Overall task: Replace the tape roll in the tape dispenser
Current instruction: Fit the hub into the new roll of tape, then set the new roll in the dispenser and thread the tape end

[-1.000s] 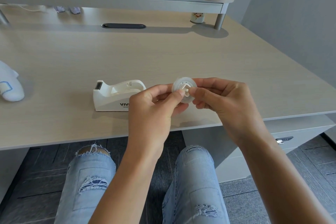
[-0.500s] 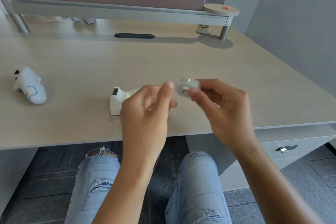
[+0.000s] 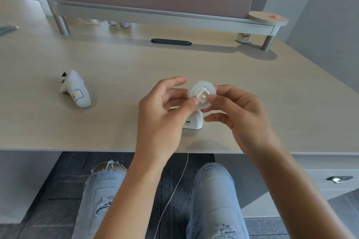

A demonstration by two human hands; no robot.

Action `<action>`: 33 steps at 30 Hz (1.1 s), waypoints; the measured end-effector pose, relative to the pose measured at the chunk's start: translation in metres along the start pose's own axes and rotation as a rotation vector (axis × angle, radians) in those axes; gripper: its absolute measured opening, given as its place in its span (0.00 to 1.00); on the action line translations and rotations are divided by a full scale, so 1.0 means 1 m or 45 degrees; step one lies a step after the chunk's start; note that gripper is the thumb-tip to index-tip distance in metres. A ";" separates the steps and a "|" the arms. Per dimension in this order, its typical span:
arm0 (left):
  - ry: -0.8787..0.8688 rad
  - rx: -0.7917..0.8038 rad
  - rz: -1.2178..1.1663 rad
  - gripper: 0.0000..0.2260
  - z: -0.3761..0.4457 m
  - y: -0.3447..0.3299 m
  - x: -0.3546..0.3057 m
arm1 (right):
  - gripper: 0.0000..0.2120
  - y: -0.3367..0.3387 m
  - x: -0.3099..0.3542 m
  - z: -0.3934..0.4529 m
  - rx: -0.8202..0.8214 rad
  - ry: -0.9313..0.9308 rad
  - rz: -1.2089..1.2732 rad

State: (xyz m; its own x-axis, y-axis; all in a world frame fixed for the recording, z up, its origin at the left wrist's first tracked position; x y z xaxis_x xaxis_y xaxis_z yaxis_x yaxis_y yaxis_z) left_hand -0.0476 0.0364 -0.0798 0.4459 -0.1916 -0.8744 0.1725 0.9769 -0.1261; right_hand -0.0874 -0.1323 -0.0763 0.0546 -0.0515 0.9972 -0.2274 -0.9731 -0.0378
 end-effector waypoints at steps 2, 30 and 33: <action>-0.059 0.006 0.051 0.18 0.002 0.004 0.000 | 0.08 -0.002 -0.002 0.004 0.004 0.037 -0.074; -0.067 0.196 0.762 0.32 0.006 0.025 0.054 | 0.06 0.001 0.000 0.039 -0.140 0.210 -0.859; -0.132 0.212 0.760 0.28 0.007 0.023 0.053 | 0.06 0.003 -0.003 0.041 -0.177 0.152 -0.855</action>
State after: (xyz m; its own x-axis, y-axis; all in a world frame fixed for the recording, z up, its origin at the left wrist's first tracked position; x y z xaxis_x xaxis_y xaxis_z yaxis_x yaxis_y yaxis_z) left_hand -0.0139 0.0485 -0.1257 0.5888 0.3663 -0.7205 -0.0020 0.8921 0.4519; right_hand -0.0487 -0.1443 -0.0822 0.1214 0.5840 0.8026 -0.3043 -0.7477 0.5902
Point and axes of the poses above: each hand's wrist, its own z-axis towards the middle knuckle, its own y-axis out of the back of the hand, x = y × z, the point moved 4 cm from there along z, towards the middle knuckle, and after that the axes turned 14 degrees about -y, right-handed, at the moved point
